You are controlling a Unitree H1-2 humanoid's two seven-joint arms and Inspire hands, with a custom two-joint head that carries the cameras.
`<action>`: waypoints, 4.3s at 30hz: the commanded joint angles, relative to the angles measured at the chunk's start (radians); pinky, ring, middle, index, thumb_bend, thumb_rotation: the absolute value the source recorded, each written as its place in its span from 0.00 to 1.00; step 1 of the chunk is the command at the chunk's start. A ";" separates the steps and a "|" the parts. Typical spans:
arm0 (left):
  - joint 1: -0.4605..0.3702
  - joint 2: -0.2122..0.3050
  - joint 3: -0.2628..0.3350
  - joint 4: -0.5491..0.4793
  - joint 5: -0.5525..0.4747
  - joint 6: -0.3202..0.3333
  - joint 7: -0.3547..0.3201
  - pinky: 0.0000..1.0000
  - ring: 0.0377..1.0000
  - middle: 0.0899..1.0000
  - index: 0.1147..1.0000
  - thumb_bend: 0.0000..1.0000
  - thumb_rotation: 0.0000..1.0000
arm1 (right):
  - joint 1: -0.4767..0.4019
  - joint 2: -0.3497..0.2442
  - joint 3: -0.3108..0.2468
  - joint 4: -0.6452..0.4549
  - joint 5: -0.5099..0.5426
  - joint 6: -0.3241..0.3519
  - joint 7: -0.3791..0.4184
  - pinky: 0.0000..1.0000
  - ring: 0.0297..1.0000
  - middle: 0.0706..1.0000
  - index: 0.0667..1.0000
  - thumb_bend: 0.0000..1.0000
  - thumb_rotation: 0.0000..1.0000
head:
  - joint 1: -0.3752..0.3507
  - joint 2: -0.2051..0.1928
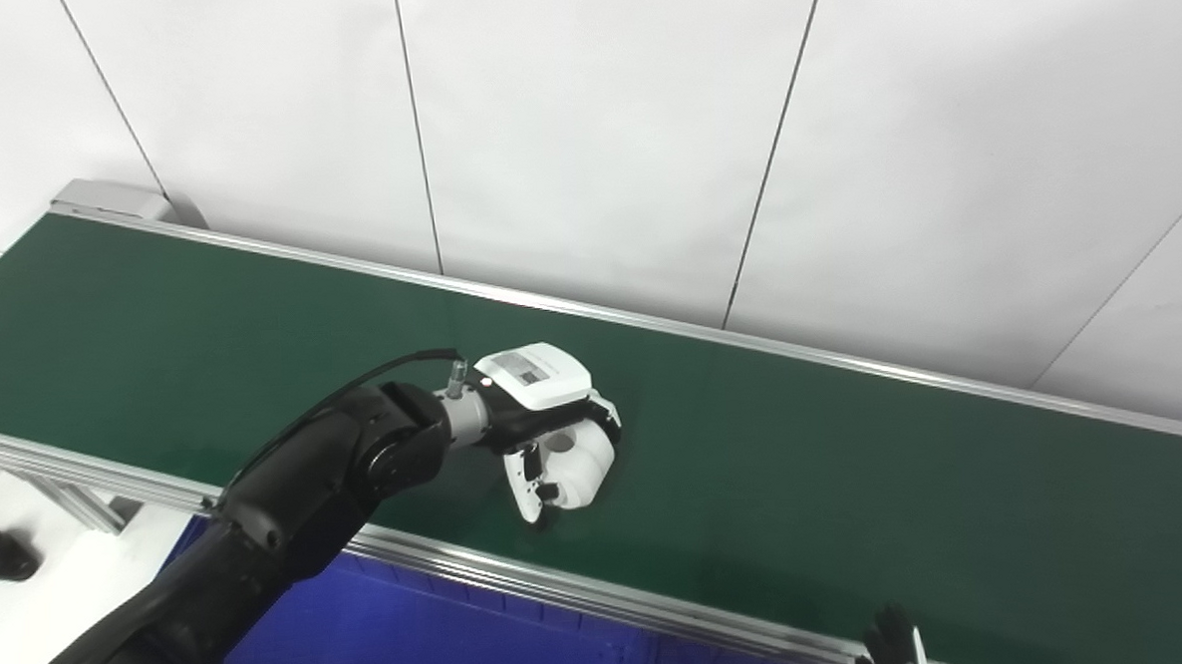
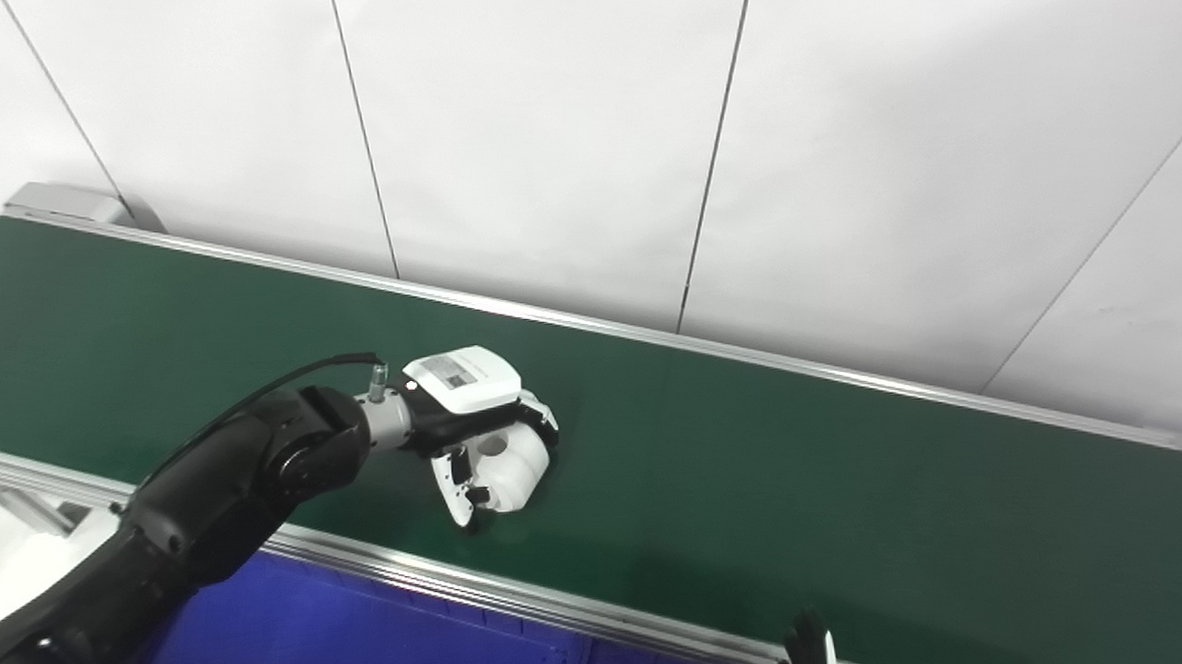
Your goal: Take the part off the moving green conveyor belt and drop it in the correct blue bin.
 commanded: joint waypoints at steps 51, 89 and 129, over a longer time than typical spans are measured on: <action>0.364 0.348 0.250 -0.646 -0.289 0.142 -0.244 0.23 0.26 0.35 0.43 0.52 0.00 | -0.011 -0.105 -0.076 -0.128 0.177 0.117 0.069 1.00 0.99 1.00 1.00 0.86 1.00 | 0.339 0.090; 0.416 0.437 0.232 -0.525 -0.424 0.113 -0.387 0.78 0.86 0.88 0.83 1.00 0.62 | -0.040 -0.099 -0.081 -0.107 0.181 0.130 0.091 0.97 0.97 1.00 1.00 0.85 1.00 | 0.276 0.069; 0.746 -0.251 0.379 -0.507 -0.946 0.153 0.173 1.00 1.00 1.00 1.00 0.97 0.95 | -0.031 0.190 0.130 -0.011 -0.210 0.121 -0.143 0.97 0.95 0.99 1.00 0.83 1.00 | -0.684 0.084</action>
